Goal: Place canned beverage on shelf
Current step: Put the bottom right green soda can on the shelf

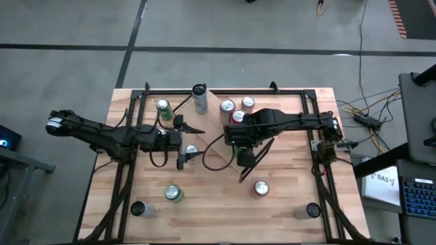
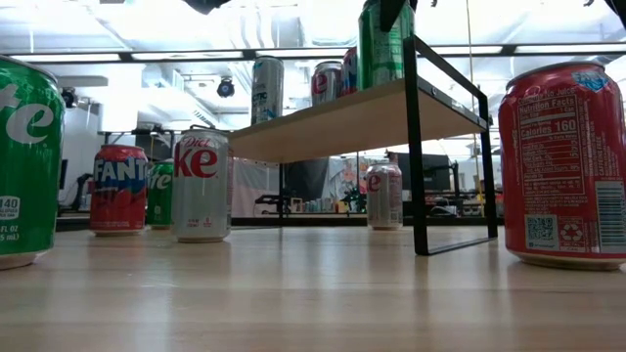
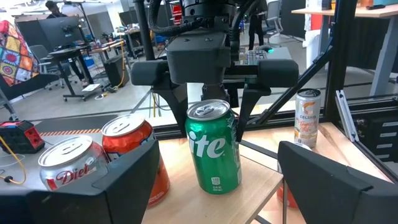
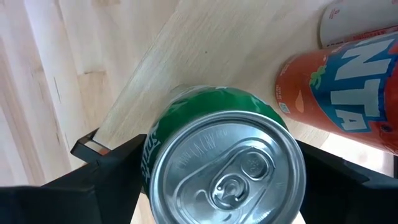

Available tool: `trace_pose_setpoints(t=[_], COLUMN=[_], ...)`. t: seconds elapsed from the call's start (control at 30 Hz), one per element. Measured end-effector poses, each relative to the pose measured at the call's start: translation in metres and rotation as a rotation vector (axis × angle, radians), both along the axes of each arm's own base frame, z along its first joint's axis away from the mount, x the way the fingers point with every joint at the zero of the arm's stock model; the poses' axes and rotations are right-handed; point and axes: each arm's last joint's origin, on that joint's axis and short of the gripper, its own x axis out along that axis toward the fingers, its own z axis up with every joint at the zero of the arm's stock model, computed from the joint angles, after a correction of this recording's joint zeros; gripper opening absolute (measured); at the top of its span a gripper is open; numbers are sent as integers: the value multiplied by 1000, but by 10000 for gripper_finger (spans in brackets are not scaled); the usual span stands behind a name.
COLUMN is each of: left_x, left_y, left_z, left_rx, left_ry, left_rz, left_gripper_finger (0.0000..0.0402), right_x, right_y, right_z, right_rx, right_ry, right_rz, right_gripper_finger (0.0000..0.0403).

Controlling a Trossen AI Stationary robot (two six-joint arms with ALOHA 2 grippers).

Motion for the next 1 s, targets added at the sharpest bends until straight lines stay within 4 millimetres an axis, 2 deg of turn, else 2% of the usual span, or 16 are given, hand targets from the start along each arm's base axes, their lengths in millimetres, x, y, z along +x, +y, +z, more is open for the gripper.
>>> trace_pose_setpoints(t=[0.23,0.43,0.6,0.83,1.0], left_x=[0,0,0,7,15], left_y=[0,0,0,-1,-3], left_z=[0,0,0,-7,-12], left_rx=[0,0,1,13,42], left_ry=[0,0,3,35,23], left_rz=[0,0,0,-4,-6], left_gripper_finger=[314,314,314,314,314], right_x=[0,-3,-10,-13,-18], right_y=[-1,-3,-3,3,8], right_z=[0,3,15,33,46], right_rx=[-41,-80,-66,98,91], right_ry=[-1,1,-41,-106,-163], right_rz=[-2,6,8,14,-25], right_gripper_finger=[375,382,382,382,382])
